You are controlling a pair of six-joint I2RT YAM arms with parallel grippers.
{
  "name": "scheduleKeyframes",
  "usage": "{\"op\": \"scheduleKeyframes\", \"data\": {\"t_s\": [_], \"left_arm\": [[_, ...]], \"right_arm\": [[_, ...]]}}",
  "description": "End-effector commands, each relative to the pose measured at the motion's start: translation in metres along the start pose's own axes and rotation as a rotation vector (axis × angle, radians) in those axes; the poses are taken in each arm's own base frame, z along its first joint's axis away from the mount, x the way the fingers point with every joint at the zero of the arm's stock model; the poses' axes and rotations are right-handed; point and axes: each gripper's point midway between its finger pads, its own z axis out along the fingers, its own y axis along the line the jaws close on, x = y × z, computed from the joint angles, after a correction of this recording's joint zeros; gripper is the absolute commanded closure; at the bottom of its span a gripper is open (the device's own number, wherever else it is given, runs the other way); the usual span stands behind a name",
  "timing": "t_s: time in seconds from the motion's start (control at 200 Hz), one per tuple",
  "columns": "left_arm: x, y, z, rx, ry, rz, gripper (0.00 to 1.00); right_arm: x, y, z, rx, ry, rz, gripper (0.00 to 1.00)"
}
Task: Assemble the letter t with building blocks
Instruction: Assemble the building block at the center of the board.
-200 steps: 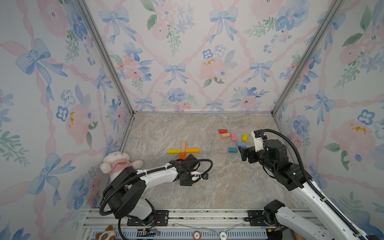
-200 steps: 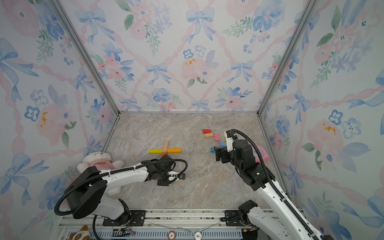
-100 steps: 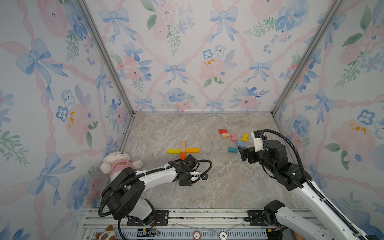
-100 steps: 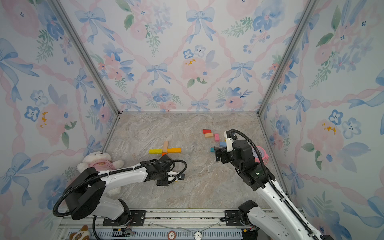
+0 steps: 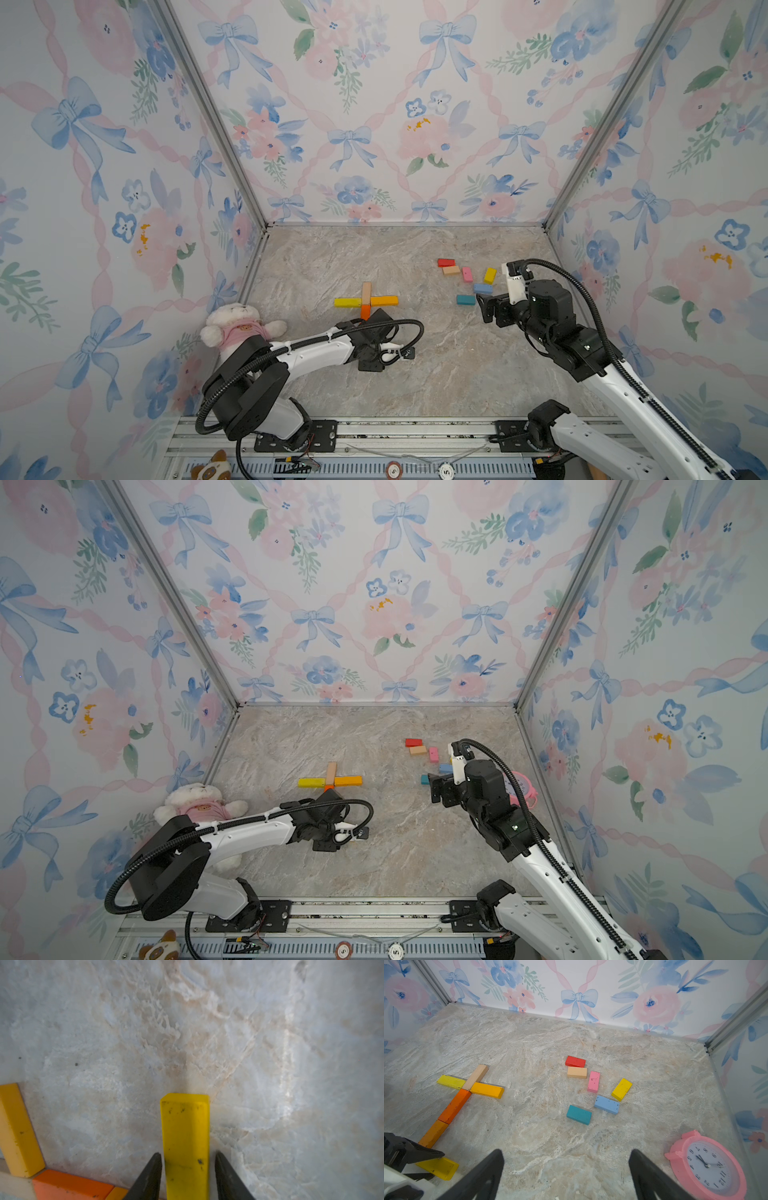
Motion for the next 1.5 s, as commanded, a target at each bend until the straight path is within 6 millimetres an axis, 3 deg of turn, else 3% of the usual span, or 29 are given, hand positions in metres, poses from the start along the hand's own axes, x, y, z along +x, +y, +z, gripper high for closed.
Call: {"op": "scheduleKeyframes", "data": {"t_s": [0.0, 0.345, 0.56, 0.6, 0.785, 1.07, 1.315, 1.495], "left_arm": [[0.029, -0.027, 0.006, 0.083, 0.098, 0.001, 0.48], [0.013, -0.007, -0.007, 0.011, 0.043, -0.015, 0.36], [-0.012, 0.015, -0.035, -0.073, -0.071, -0.035, 0.24], [-0.024, 0.029, -0.049, -0.115, -0.115, -0.041, 0.23], [-0.051, 0.041, -0.096, -0.190, -0.278, -0.051, 0.20], [-0.087, 0.075, -0.186, -0.404, -0.561, -0.115, 0.16], [-0.096, 0.107, -0.246, -0.605, -0.727, -0.217, 0.04], [-0.086, 0.143, -0.280, -0.666, -0.822, -0.543, 0.02]], "right_arm": [[0.004, -0.002, 0.004, 0.003, 0.012, 0.013, 0.04], [0.004, -0.001, 0.005, 0.001, 0.014, 0.014, 0.04], [0.004, -0.001, 0.007, 0.002, 0.017, 0.012, 0.04], [0.005, -0.001, 0.007, 0.005, 0.022, 0.012, 0.04], [0.004, -0.003, 0.007, 0.013, 0.020, 0.010, 0.04], [-0.006, -0.004, 0.000, 0.018, 0.009, 0.029, 0.04], [-0.012, -0.005, -0.013, 0.018, 0.016, 0.069, 0.04], [-0.013, -0.010, -0.027, 0.041, 0.052, 0.106, 0.04]]}}
